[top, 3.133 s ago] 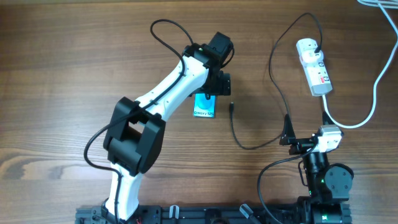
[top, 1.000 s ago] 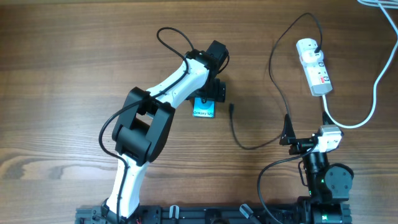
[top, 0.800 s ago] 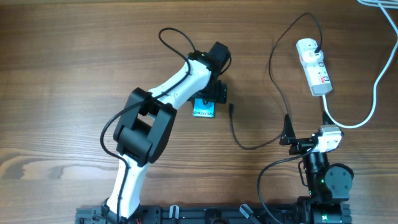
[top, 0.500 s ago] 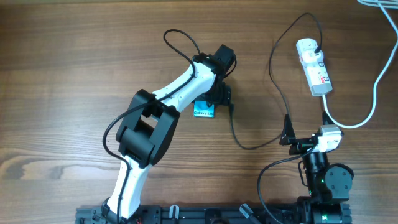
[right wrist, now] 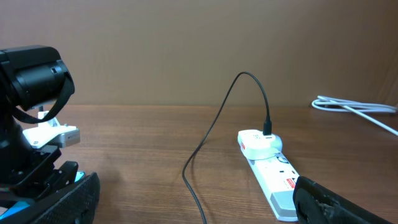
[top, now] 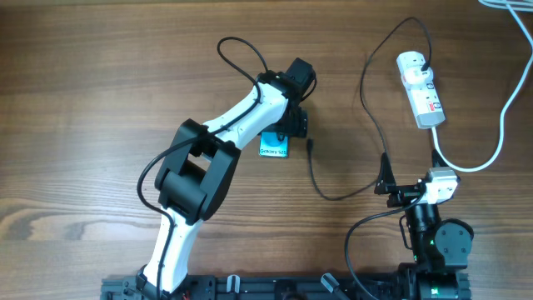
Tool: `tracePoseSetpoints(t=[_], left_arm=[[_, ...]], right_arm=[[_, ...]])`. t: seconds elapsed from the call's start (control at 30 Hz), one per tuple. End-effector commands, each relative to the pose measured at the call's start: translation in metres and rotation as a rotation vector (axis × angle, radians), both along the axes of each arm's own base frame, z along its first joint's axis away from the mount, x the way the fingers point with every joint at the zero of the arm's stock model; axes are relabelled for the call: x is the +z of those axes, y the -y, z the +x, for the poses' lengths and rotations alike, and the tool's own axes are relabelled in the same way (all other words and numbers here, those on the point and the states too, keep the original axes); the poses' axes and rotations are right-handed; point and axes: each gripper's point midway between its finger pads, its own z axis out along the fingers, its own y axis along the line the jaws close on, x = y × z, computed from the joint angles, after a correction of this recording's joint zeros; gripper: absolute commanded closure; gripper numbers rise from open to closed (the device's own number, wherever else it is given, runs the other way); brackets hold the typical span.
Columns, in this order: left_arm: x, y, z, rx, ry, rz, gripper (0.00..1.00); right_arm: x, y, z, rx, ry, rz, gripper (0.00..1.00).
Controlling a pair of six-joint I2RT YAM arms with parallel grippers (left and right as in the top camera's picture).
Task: Plug charger to phone and switch on socket
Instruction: 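Lower the left gripper and close it on the phone's top edge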
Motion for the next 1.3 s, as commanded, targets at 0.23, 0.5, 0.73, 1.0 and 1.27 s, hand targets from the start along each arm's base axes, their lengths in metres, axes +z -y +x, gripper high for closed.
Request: tracePoseSetpoints(t=[0.23, 0.5, 0.73, 1.0, 1.27], left_arm=[[-0.022, -0.018, -0.007, 0.012, -0.045, 0.074, 0.11], [-0.021, -0.021, -0.005, 0.013, -0.034, 0.089, 0.22], [-0.021, -0.022, -0.005, 0.014, -0.033, 0.097, 0.25], [-0.019, -0.026, -0.011, 0.013, -0.056, 0.112, 0.28], [0.002, -0.021, -0.016, 0.015, -0.062, 0.063, 0.27]], right_arm=[[0.001, 0.0, 0.0, -0.004, 0.008, -0.012, 0.0], [0.001, 0.0, 0.0, -0.004, 0.008, -0.012, 0.0], [0.001, 0.0, 0.0, -0.004, 0.008, -0.012, 0.0], [0.001, 0.0, 0.0, -0.004, 0.008, -0.012, 0.0], [0.001, 0.0, 0.0, -0.004, 0.008, -0.012, 0.0]])
